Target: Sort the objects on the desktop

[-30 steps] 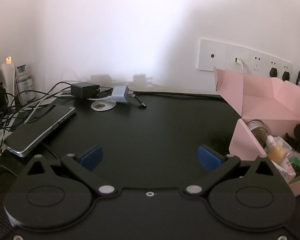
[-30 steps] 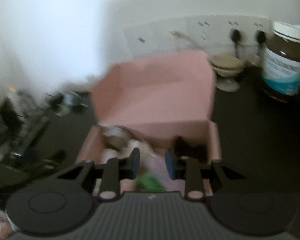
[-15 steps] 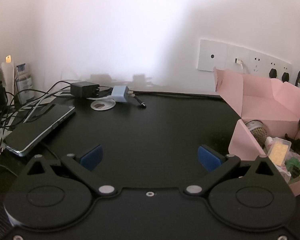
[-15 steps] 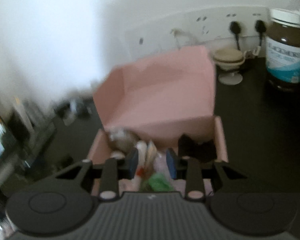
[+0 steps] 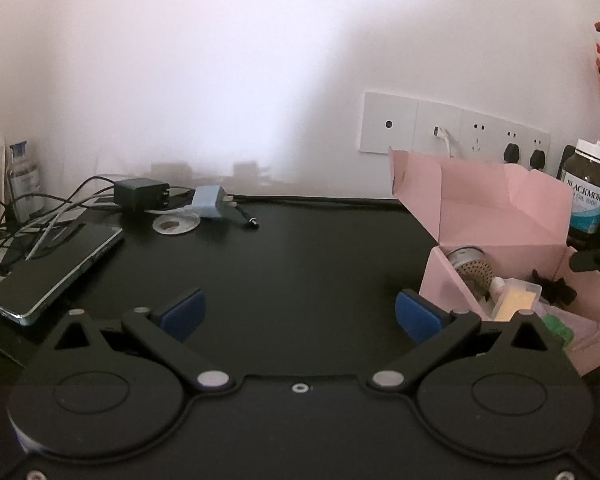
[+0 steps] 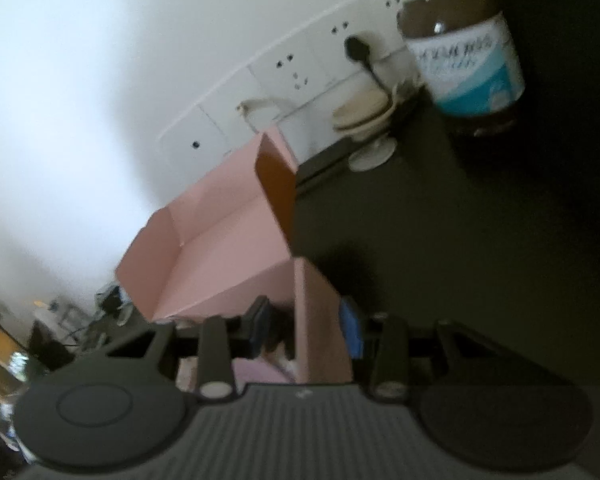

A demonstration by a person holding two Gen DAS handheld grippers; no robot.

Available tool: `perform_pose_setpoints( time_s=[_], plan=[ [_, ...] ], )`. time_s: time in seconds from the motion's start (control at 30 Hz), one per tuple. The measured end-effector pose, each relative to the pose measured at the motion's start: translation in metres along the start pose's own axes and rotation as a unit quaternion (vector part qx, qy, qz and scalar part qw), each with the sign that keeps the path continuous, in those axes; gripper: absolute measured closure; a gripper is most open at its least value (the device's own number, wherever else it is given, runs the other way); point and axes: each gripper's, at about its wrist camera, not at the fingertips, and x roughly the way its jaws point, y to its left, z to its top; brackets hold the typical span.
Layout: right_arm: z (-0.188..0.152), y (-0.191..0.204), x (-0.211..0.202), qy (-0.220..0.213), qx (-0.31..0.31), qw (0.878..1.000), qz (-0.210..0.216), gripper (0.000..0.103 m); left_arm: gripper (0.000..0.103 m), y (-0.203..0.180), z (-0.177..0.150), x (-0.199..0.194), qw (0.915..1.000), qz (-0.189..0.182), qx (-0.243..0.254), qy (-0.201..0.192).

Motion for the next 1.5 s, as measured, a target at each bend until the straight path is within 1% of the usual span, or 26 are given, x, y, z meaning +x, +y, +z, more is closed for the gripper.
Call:
perform_pose_setpoints(
  time_s=[0.03,0.17,0.3,0.4,0.5,0.6,0.7,0.8,0.93,1.03,1.07,1.1,1.13,1.17,1.2,1.27,1.33,1.43,1.47,1.5],
  plan=[
    [0.0,0.0,0.003,0.002,0.0,1.0,0.007,0.063,0.0,0.001,0.0,0.0,1.0,0.0,0.0,0.001],
    [-0.001,0.011,0.011,0.001,-0.036,0.999,-0.004,0.063,0.0,0.002,0.001,0.002,1.0,-0.004,-0.002,0.005],
    [0.0,0.012,0.018,0.004,-0.029,1.0,0.01,0.063,0.0,0.002,0.0,0.004,0.9999,-0.009,0.002,0.012],
    [-0.002,0.017,0.022,0.007,-0.031,0.999,0.013,0.063,0.0,0.001,0.001,0.006,0.9996,-0.013,0.015,0.021],
    [-0.009,0.024,0.022,0.012,-0.032,0.999,0.023,0.063,0.0,0.003,0.002,0.007,0.9994,-0.006,0.022,0.025],
    [-0.014,0.027,0.022,0.016,-0.024,0.999,0.036,0.062,0.0,0.006,0.003,0.009,0.9992,0.014,0.027,0.024],
    [-0.016,0.032,0.025,0.023,-0.031,0.998,0.046,0.061,0.0,0.012,0.005,0.011,0.999,0.027,0.023,0.026],
    [-0.017,0.035,0.03,0.03,-0.041,0.997,0.063,0.06,0.0,0.018,0.008,0.012,0.9991,0.032,0.013,0.024],
    [-0.018,0.038,0.039,0.042,-0.038,0.996,0.072,0.059,0.0,0.02,0.009,0.012,0.9989,0.043,0.016,0.013],
    [-0.018,0.04,0.039,0.054,-0.046,0.994,0.081,0.059,0.0,0.021,0.01,0.012,0.999,0.04,0.015,0.014],
    [-0.015,0.037,0.036,0.051,-0.041,0.994,0.089,0.057,0.0,0.021,0.01,0.013,0.999,0.039,0.013,0.015],
    [-0.013,0.035,0.033,0.048,-0.036,0.993,0.098,0.043,0.0,0.021,0.01,0.013,0.9991,0.038,0.012,0.014],
    [-0.008,0.033,0.03,0.034,-0.03,0.994,0.1,0.031,0.0,0.021,0.01,0.014,0.9991,0.038,0.011,0.013],
    [-0.003,0.031,0.026,0.019,-0.024,0.994,0.103,0.014,0.0,0.022,0.01,0.014,0.9992,0.037,0.011,0.012],
    [0.003,0.031,0.024,-0.001,-0.024,0.994,0.107,0.01,0.0,0.022,0.01,0.014,0.9992,0.037,0.011,0.012],
    [0.014,0.03,0.023,-0.018,-0.029,0.991,0.128,0.01,0.0,0.022,0.01,0.014,0.9991,0.038,0.011,0.011],
    [0.021,0.023,0.026,-0.03,-0.022,0.986,0.165,0.008,0.0,0.023,0.008,0.013,0.9989,0.043,0.009,0.013],
    [0.019,0.003,0.033,-0.025,0.009,0.981,0.192,0.006,0.0,0.022,0.007,0.013,0.9983,0.055,0.008,0.019],
    [0.02,-0.001,0.035,-0.011,0.01,0.982,0.186,0.006,0.0,0.021,0.006,0.013,0.9981,0.058,0.01,0.02],
    [0.02,-0.006,0.035,-0.01,0.009,0.984,0.178,0.006,0.0,0.021,0.005,0.013,0.9979,0.061,0.013,0.02]
  ],
)
